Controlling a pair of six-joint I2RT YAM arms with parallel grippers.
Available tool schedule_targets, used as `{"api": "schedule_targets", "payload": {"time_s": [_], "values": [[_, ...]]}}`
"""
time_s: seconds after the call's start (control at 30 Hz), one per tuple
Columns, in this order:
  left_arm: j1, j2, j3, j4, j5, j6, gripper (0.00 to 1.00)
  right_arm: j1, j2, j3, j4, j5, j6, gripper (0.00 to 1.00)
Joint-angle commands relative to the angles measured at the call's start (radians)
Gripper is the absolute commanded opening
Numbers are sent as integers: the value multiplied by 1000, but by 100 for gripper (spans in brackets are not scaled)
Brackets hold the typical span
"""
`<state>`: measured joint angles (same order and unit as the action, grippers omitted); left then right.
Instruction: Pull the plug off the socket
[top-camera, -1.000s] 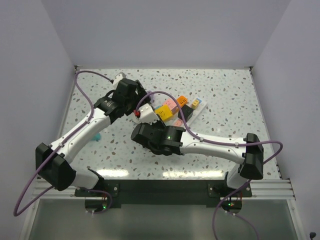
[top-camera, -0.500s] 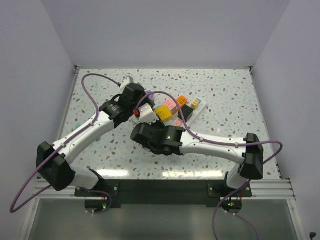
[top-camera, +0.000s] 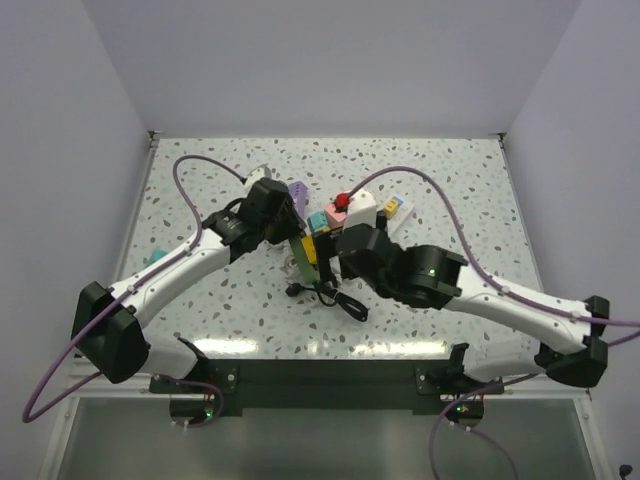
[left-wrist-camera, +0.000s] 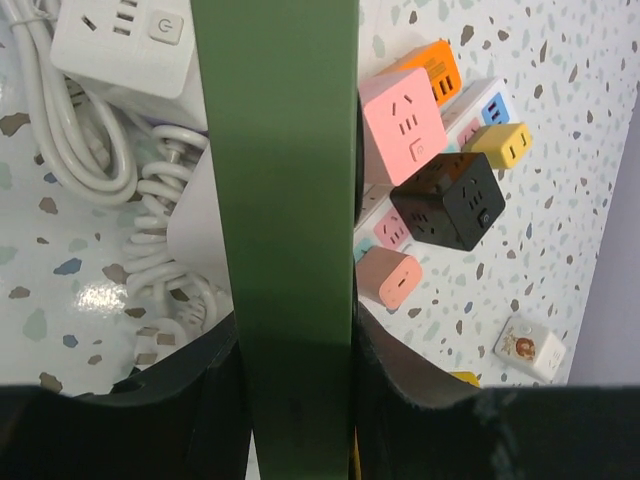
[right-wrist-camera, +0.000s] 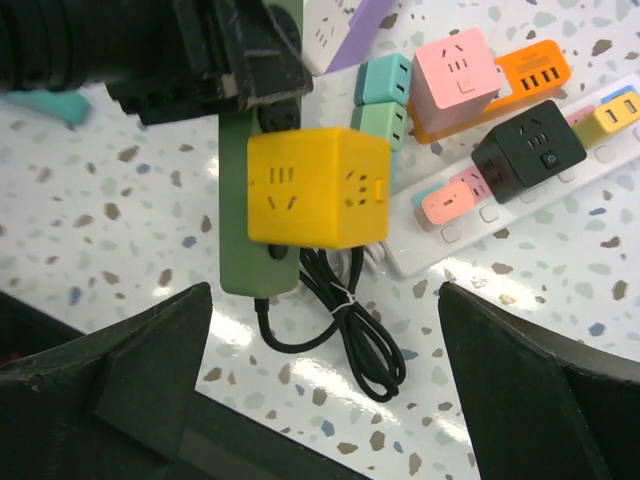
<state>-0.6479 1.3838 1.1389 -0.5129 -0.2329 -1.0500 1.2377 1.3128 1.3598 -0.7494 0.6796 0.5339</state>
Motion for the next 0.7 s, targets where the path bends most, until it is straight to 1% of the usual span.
{"api": "schedule_targets", "payload": {"time_s": [0.0,0.03,0.07,0.1,0.17,0.2,0.23,0.3,0.33,0.37,0.4,0.47,0.67], "values": [[17,-63,-30,183,99,82,0,-168,-128,-92,27,-210,48,98],[21,-75,-48,230,145,106,0,-220,-161,-125,53,-294,35,98],[25,-81,-85,272,227,145,0,-263,-185,-151,74,-352,22,98],[24,-88,-100,324,269,153,0,-314,-226,-184,109,-444,-7,98],[25,-98,-140,376,364,180,0,-339,-244,-194,130,-526,-41,98],[24,-100,-151,401,383,182,0,-351,-238,-188,134,-567,-52,98],[21,-112,-165,425,400,180,0,-356,-230,-188,139,-648,-57,98],[17,-127,-208,488,434,165,0,-356,-202,-198,172,-736,-55,98],[16,-138,-215,496,438,160,0,-356,-195,-203,189,-821,-51,98],[13,-144,-223,496,445,156,0,-356,-187,-209,226,-857,-39,98],[11,-146,-225,529,446,156,0,-356,-182,-226,242,-879,-31,98],[8,-155,-222,531,451,151,0,-359,-169,-240,266,-904,-20,98],[2,-189,-234,573,461,145,0,-357,-103,-251,243,-859,-37,98]]}}
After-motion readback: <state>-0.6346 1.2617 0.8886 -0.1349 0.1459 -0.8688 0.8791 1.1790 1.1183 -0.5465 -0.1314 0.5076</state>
